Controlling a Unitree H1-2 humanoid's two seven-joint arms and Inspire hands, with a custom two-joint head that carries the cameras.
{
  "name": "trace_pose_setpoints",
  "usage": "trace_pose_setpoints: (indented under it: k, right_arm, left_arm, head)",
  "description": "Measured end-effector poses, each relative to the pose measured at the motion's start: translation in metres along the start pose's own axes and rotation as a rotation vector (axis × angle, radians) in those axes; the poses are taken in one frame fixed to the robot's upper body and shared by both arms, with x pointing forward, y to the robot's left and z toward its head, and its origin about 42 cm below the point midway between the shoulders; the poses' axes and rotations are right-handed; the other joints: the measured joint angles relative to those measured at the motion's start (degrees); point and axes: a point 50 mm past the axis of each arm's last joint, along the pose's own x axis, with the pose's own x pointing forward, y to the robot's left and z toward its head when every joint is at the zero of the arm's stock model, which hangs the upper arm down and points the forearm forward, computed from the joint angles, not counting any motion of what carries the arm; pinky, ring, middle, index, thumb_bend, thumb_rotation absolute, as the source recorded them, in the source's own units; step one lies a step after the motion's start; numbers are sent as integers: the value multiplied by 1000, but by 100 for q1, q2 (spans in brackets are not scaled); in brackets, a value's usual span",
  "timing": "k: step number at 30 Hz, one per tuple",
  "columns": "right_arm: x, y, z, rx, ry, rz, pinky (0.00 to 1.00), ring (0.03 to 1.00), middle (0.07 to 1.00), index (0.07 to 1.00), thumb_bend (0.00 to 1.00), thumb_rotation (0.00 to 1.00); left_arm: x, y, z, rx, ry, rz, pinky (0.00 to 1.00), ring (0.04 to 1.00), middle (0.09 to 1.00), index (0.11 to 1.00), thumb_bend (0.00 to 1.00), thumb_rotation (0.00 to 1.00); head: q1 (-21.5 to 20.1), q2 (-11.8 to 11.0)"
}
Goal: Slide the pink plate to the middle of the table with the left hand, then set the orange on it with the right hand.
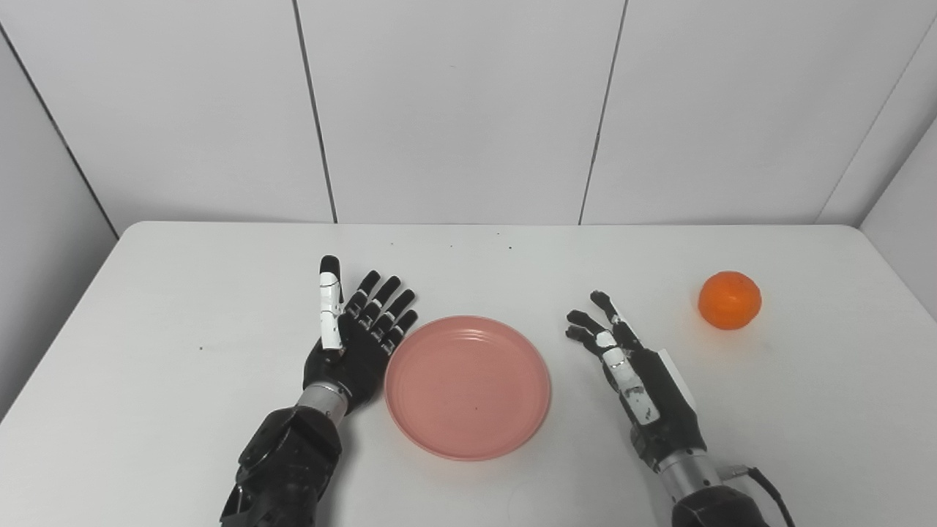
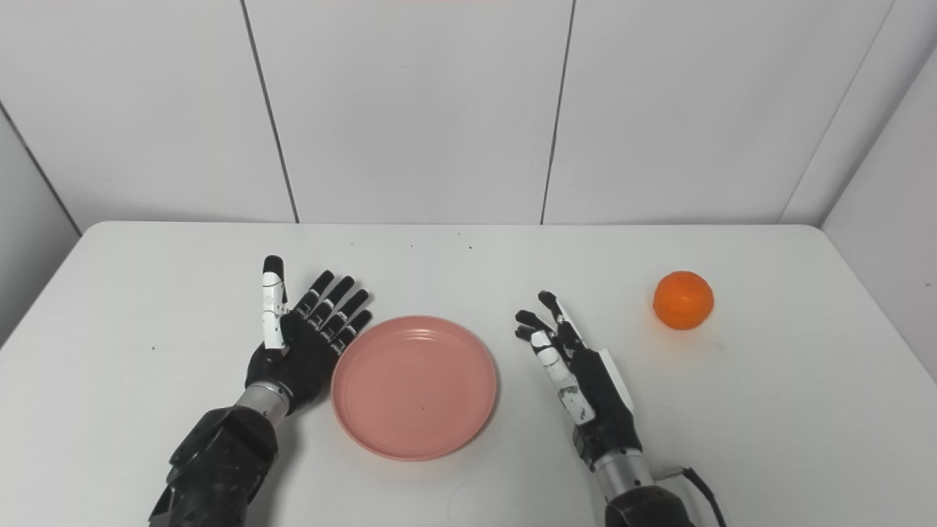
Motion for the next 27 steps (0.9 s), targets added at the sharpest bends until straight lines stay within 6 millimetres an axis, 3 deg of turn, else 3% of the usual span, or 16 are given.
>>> trace_pose_setpoints:
  k: [4,11,16,20,27]
  right_arm:
    - [2,-9,23,-38,-80,-53,857,830,857,907,793,889]
    - [18,-45,92,-211,-303,-121,807,807,836,829,817,897]
    - [28,-73,99,-351,-297,-191,852,782,829,789,822,987]
    - [33,-95,100,-446,-312,-293,789,754,815,785,767,1000]
    - [60,-132,137,-777,-416,-404,715,781,816,774,734,1000]
  left_arm:
    - [-6,2,2,2,-9,-3,970,942,977,1000,759,854]
    - [-7,6,6,7,-13,0,980,948,985,1000,752,862]
    - [-7,13,8,-6,-22,7,970,943,972,1000,773,843]
    - [-7,14,11,-8,-31,16,977,947,975,1000,771,853]
    - [-5,13,6,-10,-20,-14,969,944,975,1000,759,862]
  head:
    - [-62,-26]
    - [-96,-132]
    - [-167,-237]
    - [-176,-263]
    - [-176,-308]
